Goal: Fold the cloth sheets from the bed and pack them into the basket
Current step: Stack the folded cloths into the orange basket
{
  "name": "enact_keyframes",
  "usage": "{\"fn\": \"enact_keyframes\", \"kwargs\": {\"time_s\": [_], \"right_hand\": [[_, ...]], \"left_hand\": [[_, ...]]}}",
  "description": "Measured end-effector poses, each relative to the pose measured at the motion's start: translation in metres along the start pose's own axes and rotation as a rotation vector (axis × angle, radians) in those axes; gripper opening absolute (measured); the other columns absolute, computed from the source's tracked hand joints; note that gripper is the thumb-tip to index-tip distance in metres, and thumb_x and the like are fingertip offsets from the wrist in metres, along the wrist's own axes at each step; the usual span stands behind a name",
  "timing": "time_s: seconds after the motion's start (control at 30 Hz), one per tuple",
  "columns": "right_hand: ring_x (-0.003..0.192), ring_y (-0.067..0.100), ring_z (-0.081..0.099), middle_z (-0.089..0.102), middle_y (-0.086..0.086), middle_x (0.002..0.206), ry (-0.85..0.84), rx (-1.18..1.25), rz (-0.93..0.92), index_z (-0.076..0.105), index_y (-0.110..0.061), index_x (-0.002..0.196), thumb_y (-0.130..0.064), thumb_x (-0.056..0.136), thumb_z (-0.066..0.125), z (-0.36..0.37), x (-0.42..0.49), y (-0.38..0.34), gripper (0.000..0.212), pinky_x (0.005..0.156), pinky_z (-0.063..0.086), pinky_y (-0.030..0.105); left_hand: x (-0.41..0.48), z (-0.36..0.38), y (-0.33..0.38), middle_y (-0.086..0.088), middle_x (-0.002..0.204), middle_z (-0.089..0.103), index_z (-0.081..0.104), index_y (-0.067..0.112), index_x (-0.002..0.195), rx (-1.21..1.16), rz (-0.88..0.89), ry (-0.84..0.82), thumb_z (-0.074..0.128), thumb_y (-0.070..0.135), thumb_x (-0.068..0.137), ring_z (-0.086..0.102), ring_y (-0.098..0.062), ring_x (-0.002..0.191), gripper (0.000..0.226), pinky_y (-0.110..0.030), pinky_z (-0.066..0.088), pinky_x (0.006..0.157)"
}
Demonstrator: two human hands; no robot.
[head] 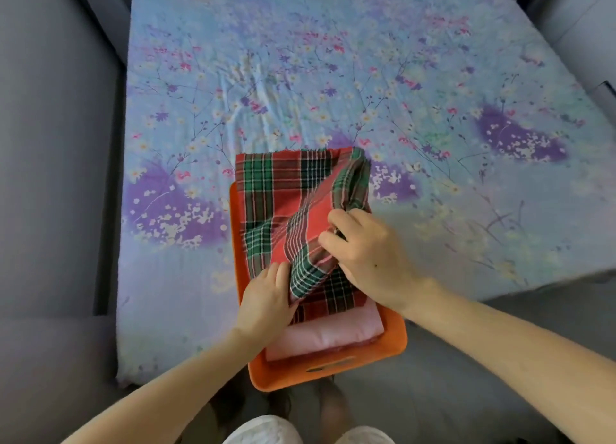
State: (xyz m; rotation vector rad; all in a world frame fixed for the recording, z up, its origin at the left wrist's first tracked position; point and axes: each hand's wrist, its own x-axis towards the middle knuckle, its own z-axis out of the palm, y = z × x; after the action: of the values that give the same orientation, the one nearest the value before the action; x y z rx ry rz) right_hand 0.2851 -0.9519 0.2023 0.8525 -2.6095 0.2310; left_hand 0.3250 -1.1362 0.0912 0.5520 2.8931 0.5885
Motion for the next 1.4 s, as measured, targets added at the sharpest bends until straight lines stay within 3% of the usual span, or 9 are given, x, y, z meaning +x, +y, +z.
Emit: {"fn": "enact_keyframes", "kwargs": {"time_s": [0.13,0.23,0.43,0.57,0.7,0.83,1.03,1.27,1.4], "right_hand": [[0.062,0.028,0.051,0.058,0.011,0.086,-0.444,-0.120,0.196,0.062,-0.010,0.075,0.007,0.050,0.074,0.044,-0.054,0.016,0.032,0.047,0.037,0.031],[0.115,0.034,0.048,0.043,0.018,0.134,-1.001,-0.105,0.399,0.048,-0.012,0.132,-0.002,0.083,0.055,0.069,-0.098,0.018,0.051,0.085,0.045,0.040],[0.069,0.031,0.058,0.062,0.011,0.072,-0.682,-0.272,0.490,0.068,-0.007,0.082,-0.006,0.052,0.081,0.078,-0.126,-0.019,0.033,0.069,0.049,0.044],[0.125,0.045,0.042,0.043,0.030,0.137,-0.862,-0.283,0.375,0.031,-0.011,0.146,-0.019,0.081,0.069,0.110,-0.136,-0.031,0.076,0.106,0.031,0.059],[0.136,0.046,0.025,0.024,0.029,0.147,-0.905,-0.349,0.349,0.006,-0.010,0.151,-0.019,0.094,0.052,0.134,-0.122,-0.023,0.073,0.112,0.012,0.064],[0.080,0.036,0.061,0.063,0.018,0.090,-0.855,-0.297,0.231,0.063,-0.017,0.113,-0.014,0.066,0.079,0.133,-0.106,-0.005,0.050,0.075,0.052,0.047],[0.053,0.022,0.046,0.050,0.003,0.060,-0.277,-0.137,0.078,0.064,-0.014,0.089,0.008,0.072,0.055,0.072,-0.105,0.013,0.030,0.049,0.036,0.029],[0.066,0.026,0.061,0.066,0.010,0.083,-0.848,-0.166,-0.050,0.068,-0.017,0.111,0.003,0.046,0.084,0.069,-0.152,0.007,0.070,0.051,0.048,0.034],[0.123,0.030,0.043,0.043,0.011,0.139,-1.188,0.005,-0.040,0.035,-0.028,0.145,-0.013,0.082,0.061,0.069,-0.141,0.014,0.070,0.100,0.038,0.041]], "left_hand": [[-0.004,0.009,-0.007,-0.013,0.120,0.055,0.028,0.015,0.143,0.289,-0.004,-0.257,0.065,0.023,0.083,0.057,-0.030,0.101,0.071,-0.037,0.051,0.073],[-0.007,0.030,-0.005,-0.015,0.141,0.031,0.002,0.024,0.150,0.510,-0.040,-0.508,0.044,0.017,0.095,0.038,-0.032,0.122,0.070,-0.038,0.041,0.087],[-0.014,0.028,-0.001,-0.013,0.145,0.024,0.003,0.020,0.151,0.534,-0.088,-0.504,0.053,0.045,0.090,0.030,-0.034,0.129,0.082,-0.042,0.040,0.093],[-0.018,0.032,-0.014,-0.019,0.146,0.019,-0.009,0.014,0.150,0.695,0.035,-0.534,0.043,0.009,0.096,0.028,-0.036,0.130,0.076,-0.045,0.040,0.090],[-0.012,0.039,-0.014,-0.024,0.145,0.020,-0.007,0.010,0.150,0.726,0.042,-0.572,0.039,0.007,0.097,0.029,-0.039,0.131,0.071,-0.048,0.040,0.096],[-0.007,0.033,-0.004,-0.024,0.138,0.030,-0.003,0.012,0.150,0.706,0.017,-0.595,0.040,0.005,0.095,0.036,-0.038,0.123,0.070,-0.044,0.043,0.093],[-0.002,-0.039,0.004,-0.009,0.136,0.035,-0.001,0.023,0.150,0.531,0.167,-0.628,0.052,0.021,0.088,0.042,-0.029,0.116,0.082,-0.037,0.043,0.094],[-0.023,-0.023,-0.005,-0.010,0.148,0.023,0.000,0.033,0.149,0.569,0.253,-0.881,0.054,0.055,0.083,0.032,-0.032,0.129,0.088,-0.045,0.032,0.105],[-0.012,-0.018,-0.016,-0.009,0.140,0.033,0.027,0.031,0.144,0.569,0.198,-0.853,0.047,0.062,0.084,0.036,-0.031,0.124,0.071,-0.046,0.031,0.104]]}}
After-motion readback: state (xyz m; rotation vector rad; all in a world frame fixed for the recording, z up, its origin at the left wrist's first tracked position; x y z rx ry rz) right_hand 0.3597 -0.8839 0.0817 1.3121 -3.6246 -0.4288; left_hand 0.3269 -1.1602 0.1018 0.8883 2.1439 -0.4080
